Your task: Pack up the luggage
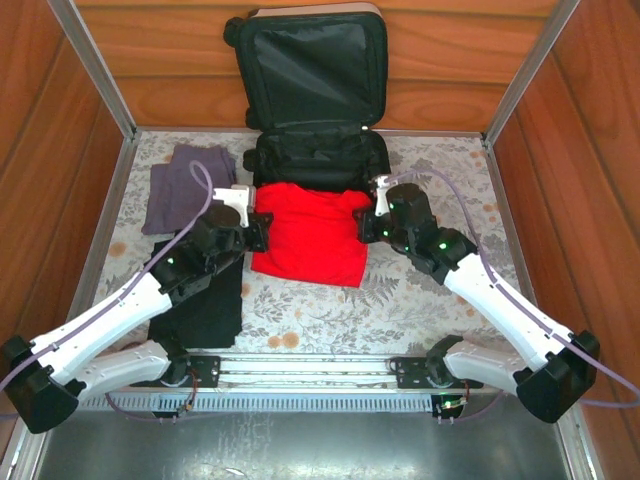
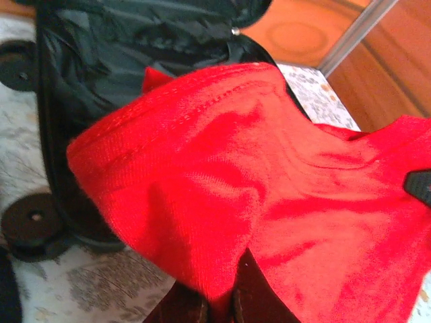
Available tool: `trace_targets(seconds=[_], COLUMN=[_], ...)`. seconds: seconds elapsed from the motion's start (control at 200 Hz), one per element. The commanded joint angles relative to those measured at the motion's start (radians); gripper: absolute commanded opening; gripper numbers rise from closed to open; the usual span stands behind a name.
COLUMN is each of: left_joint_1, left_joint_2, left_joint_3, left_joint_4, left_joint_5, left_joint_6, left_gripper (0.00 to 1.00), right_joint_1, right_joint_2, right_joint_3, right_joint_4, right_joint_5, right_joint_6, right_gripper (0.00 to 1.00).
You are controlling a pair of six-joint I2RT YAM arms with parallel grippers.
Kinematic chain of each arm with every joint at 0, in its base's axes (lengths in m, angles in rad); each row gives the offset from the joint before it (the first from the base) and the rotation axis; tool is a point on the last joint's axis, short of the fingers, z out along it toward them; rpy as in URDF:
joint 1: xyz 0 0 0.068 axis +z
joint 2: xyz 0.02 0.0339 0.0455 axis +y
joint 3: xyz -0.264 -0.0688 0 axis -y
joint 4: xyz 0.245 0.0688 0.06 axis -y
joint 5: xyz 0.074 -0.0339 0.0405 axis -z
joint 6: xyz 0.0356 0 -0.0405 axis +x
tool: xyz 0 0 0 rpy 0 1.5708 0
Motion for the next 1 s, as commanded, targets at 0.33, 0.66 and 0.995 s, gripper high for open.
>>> trace_targets(seconds=[0.33,0.66,0.995], left_joint_1=[0.208,0.254,0.301], left_joint_2=[0.258,0.572,0.829], left_joint_3=[0.235,0.424,0.535], left_joint_4=[0.125,0.164,0.167], left_joint_5=[0.162,0.214,0.28], left_joint_6=[0.154,0.143,0.123], left_gripper=[0.0,0.0,0.0], right_joint_1=[-0.201,-0.333,-0.401], right_joint_2=[0.208,0.435,0.693], right_joint_3=[0.29,0.431,0.469], right_joint_4=[0.08,0.175,0.279], right_joint_5=[-0.053,-0.196,-0.302], right_joint_6=[-0.185,-0.209,-0.203], right_gripper=[0.0,0.0,0.0])
